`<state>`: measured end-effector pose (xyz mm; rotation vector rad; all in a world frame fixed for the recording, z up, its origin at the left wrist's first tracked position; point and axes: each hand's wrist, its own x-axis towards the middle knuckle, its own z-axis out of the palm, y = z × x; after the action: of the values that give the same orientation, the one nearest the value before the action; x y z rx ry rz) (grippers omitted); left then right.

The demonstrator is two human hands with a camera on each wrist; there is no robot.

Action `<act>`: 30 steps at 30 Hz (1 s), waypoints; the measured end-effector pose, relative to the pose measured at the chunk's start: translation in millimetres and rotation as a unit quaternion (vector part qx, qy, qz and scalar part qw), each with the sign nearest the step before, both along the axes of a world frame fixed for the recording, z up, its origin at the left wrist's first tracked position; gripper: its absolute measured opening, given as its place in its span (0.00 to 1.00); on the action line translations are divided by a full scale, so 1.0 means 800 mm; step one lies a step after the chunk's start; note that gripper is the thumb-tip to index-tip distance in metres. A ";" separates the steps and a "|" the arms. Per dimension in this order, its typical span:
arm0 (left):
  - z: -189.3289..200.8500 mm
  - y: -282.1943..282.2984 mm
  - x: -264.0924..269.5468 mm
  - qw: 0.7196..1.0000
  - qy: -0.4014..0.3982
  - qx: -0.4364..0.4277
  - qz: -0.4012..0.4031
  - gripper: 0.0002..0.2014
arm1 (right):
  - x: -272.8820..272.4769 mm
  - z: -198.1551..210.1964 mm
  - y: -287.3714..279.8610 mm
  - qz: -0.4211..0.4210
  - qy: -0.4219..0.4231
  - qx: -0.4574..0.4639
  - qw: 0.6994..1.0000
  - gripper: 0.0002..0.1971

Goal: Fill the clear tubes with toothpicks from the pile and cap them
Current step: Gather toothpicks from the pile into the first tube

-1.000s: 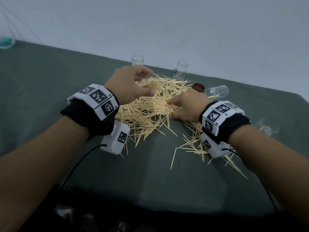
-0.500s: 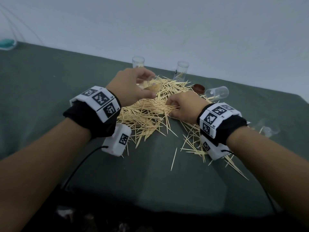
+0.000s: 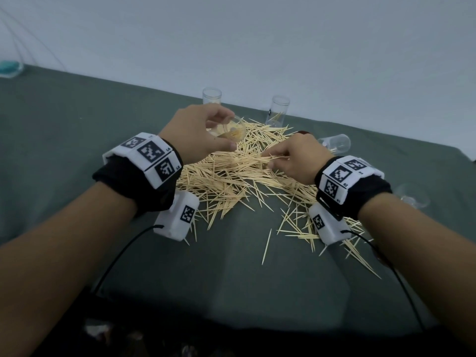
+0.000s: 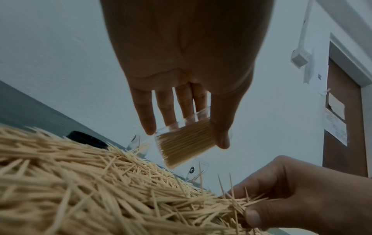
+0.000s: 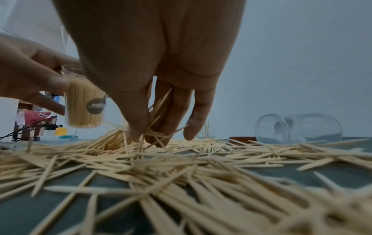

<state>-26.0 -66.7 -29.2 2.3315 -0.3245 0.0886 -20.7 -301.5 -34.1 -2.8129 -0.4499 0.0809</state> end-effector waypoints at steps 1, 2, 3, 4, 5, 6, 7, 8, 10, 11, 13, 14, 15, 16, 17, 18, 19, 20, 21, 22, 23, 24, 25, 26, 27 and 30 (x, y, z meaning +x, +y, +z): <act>0.000 0.000 0.000 1.000 0.000 0.002 0.000 0.28 | 0.000 0.001 -0.001 -0.005 -0.003 0.005 1.000 0.14; 0.001 0.000 -0.001 1.000 0.000 0.002 0.001 0.28 | 0.001 0.002 -0.002 -0.009 -0.008 0.009 1.000 0.13; 0.000 0.000 -0.001 1.000 0.001 0.003 0.002 0.28 | 0.002 0.002 -0.003 -0.014 -0.013 0.013 1.000 0.13; 0.000 0.000 -0.001 1.000 0.001 0.005 0.003 0.28 | 0.002 0.003 -0.004 -0.020 -0.015 0.019 1.000 0.12; 0.000 -0.001 -0.002 1.000 0.002 0.007 0.004 0.28 | 0.003 0.003 -0.005 -0.026 -0.015 0.024 0.999 0.11; 0.000 -0.001 -0.002 1.000 0.002 0.011 0.004 0.28 | 0.003 0.005 -0.006 -0.030 -0.015 0.028 0.999 0.11; 0.000 -0.001 -0.002 1.000 0.002 0.015 0.004 0.28 | 0.002 0.007 -0.006 -0.031 -0.015 0.033 0.999 0.10; 0.000 -0.001 -0.002 1.000 0.002 0.020 0.005 0.28 | 0.002 0.009 -0.007 -0.031 -0.014 0.037 0.999 0.09; 0.001 0.000 -0.003 1.000 0.002 0.028 0.010 0.28 | -0.001 0.017 -0.008 -0.029 -0.014 0.047 0.998 0.09; 0.001 0.000 -0.004 0.999 0.003 0.031 0.014 0.29 | -0.002 0.021 -0.009 -0.031 -0.016 0.047 0.998 0.09; 0.002 0.000 -0.005 0.999 0.005 0.038 0.022 0.29 | -0.004 0.028 -0.012 -0.037 -0.021 0.044 0.998 0.07; 0.003 0.000 -0.006 0.999 0.006 0.043 0.023 0.29 | -0.003 0.030 -0.013 -0.037 -0.023 0.049 0.998 0.07; 0.003 0.000 -0.006 0.998 0.008 0.051 0.024 0.30 | -0.002 0.031 -0.013 -0.035 -0.023 0.059 0.997 0.07; 0.003 -0.001 -0.007 0.998 0.010 0.060 0.024 0.30 | -0.002 0.033 -0.013 -0.035 -0.022 0.075 0.996 0.09; 0.003 -0.001 -0.007 0.997 0.013 0.069 0.026 0.30 | -0.001 0.034 -0.013 -0.032 -0.020 0.091 0.995 0.09; 0.002 -0.001 -0.006 0.997 0.015 0.077 0.027 0.30 | 0.000 0.035 -0.013 -0.029 -0.018 0.106 0.994 0.10; 0.001 -0.001 -0.006 0.996 0.017 0.082 0.028 0.30 | 0.000 0.037 -0.013 -0.025 -0.018 0.116 0.993 0.10; 0.001 0.000 -0.006 0.996 0.018 0.085 0.029 0.30 | 0.001 0.039 -0.013 -0.021 -0.020 0.123 0.992 0.10; 0.000 0.001 -0.005 0.996 0.019 0.087 0.030 0.31 | 0.000 0.042 -0.012 -0.018 -0.023 0.127 0.992 0.10; -0.001 0.001 -0.004 0.995 0.019 0.090 0.030 0.31 | 0.000 0.044 -0.012 -0.015 -0.024 0.131 0.991 0.10; -0.001 0.002 -0.004 0.995 0.019 0.092 0.031 0.31 | 0.001 0.045 -0.012 -0.014 -0.023 0.135 0.990 0.10; -0.002 0.001 -0.003 0.995 0.020 0.095 0.031 0.31 | 0.000 0.046 -0.012 -0.012 -0.020 0.143 0.989 0.10; -0.002 0.001 -0.003 0.995 0.020 0.098 0.030 0.31 | 0.000 0.046 -0.011 -0.009 -0.017 0.154 0.988 0.10; -0.003 0.000 -0.003 0.994 0.020 0.101 0.029 0.31 | -0.001 0.046 -0.010 -0.006 -0.015 0.164 0.986 0.09; -0.003 -0.001 -0.003 0.994 0.020 0.104 0.027 0.31 | -0.002 0.045 -0.008 -0.002 -0.015 0.171 0.985 0.09; -0.003 -0.006 -0.005 0.995 0.023 0.098 0.018 0.31 | -0.005 0.042 0.000 0.009 -0.015 0.181 0.983 0.10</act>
<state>-30.1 -71.4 -31.5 2.5293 -0.2796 0.0221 -24.6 -301.7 -0.3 -2.4550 -0.4473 -0.0355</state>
